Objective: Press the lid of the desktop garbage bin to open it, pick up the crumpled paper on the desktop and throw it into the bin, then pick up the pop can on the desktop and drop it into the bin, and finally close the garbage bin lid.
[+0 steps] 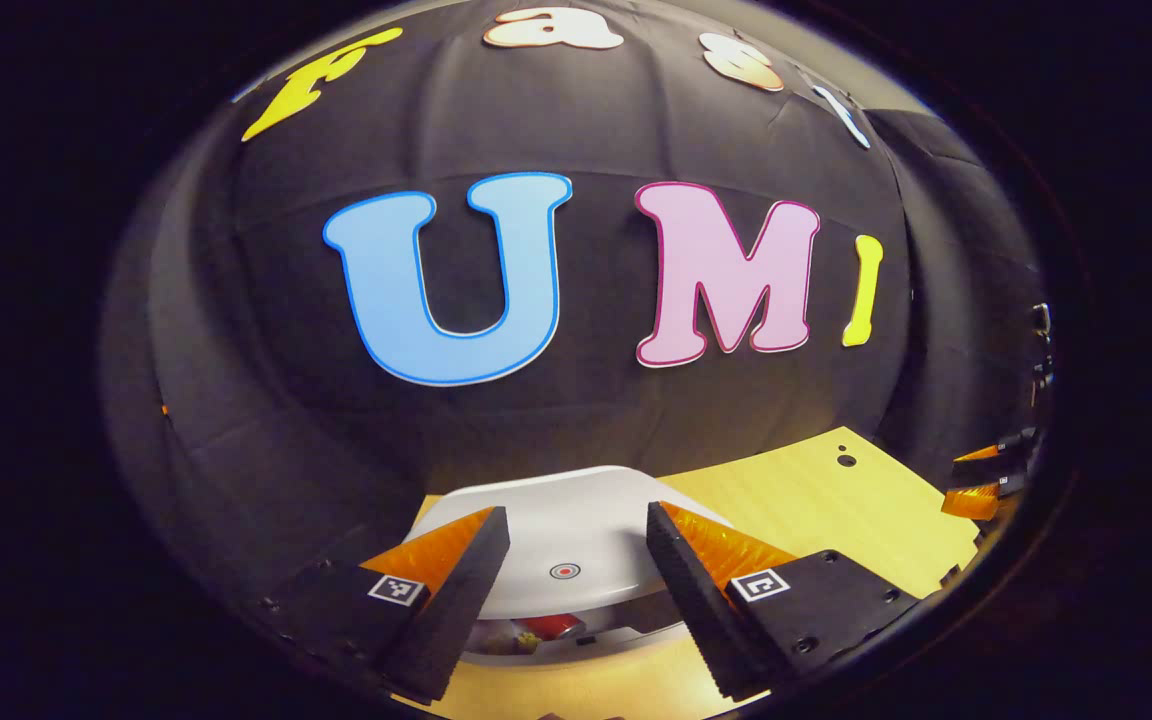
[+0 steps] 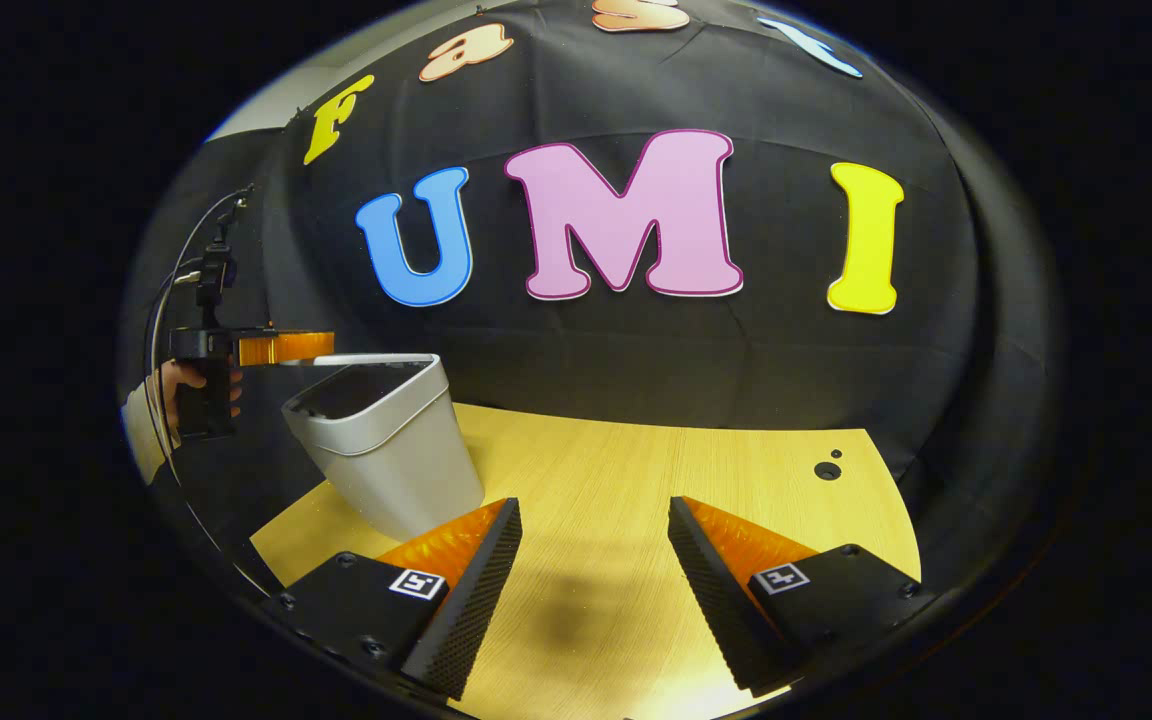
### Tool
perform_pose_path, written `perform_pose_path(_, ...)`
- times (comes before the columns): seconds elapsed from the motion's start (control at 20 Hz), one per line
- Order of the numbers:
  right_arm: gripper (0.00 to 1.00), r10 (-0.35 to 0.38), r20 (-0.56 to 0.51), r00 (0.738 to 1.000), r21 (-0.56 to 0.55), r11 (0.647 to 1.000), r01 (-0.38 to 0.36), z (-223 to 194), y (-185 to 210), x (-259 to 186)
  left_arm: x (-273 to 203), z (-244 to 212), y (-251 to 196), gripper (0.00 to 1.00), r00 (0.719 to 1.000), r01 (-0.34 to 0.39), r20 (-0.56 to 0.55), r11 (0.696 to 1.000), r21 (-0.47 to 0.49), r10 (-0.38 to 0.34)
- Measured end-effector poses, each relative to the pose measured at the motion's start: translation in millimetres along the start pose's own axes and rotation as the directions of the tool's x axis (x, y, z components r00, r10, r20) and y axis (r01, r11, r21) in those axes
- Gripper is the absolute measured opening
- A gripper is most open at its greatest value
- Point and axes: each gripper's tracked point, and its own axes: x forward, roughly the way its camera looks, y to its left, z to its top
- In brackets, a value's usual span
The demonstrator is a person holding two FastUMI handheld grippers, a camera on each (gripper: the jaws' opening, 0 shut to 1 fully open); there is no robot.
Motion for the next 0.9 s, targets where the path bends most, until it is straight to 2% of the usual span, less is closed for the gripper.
perform_pose_path(0.05, 0.95, -0.003, 0.001, 1.000, -0.002, 1.000, 0.003, 0, -1, -1, 1, -9, -1, 0.96, 1.000, 0.002, -0.027, 1.000, -0.015, -0.002)
perform_pose_path(0.15, 0.95, -0.007, 0.005, 1.000, -0.001, 1.000, 0.007, 0, -2, -3, 3, -26, -3, 0.97, 0.998, 0.004, -0.067, 1.000, 0.016, -0.003)
perform_pose_path(0.25, 0.95, -0.009, 0.003, 1.000, 0.005, 1.000, 0.009, -1, -4, -4, 6, -33, -2, 0.96, 0.995, 0.003, -0.098, 0.999, 0.045, 0.001)
perform_pose_path(0.4, 0.95, -0.014, 0.001, 1.000, 0.011, 1.000, 0.014, -6, -4, -8, 4, -42, -3, 0.96, 0.986, 0.016, -0.164, 1.000, 0.022, -0.012)
perform_pose_path(0.6, 0.95, -0.016, -0.006, 1.000, 0.014, 1.000, 0.016, -14, -5, -9, 11, -49, -7, 0.98, 0.979, 0.035, -0.204, 0.997, 0.069, -0.020)
perform_pose_path(0.75, 0.95, -0.016, -0.007, 1.000, 0.017, 1.000, 0.017, -16, -3, -11, 9, -51, -6, 0.98, 0.972, 0.018, -0.235, 0.999, 0.038, -0.009)
perform_pose_path(0.9, 0.95, -0.012, -0.002, 1.000, 0.019, 1.000, 0.012, -15, -1, -12, 11, -53, -7, 0.98, 0.972, 0.025, -0.234, 1.000, -0.015, -0.028)
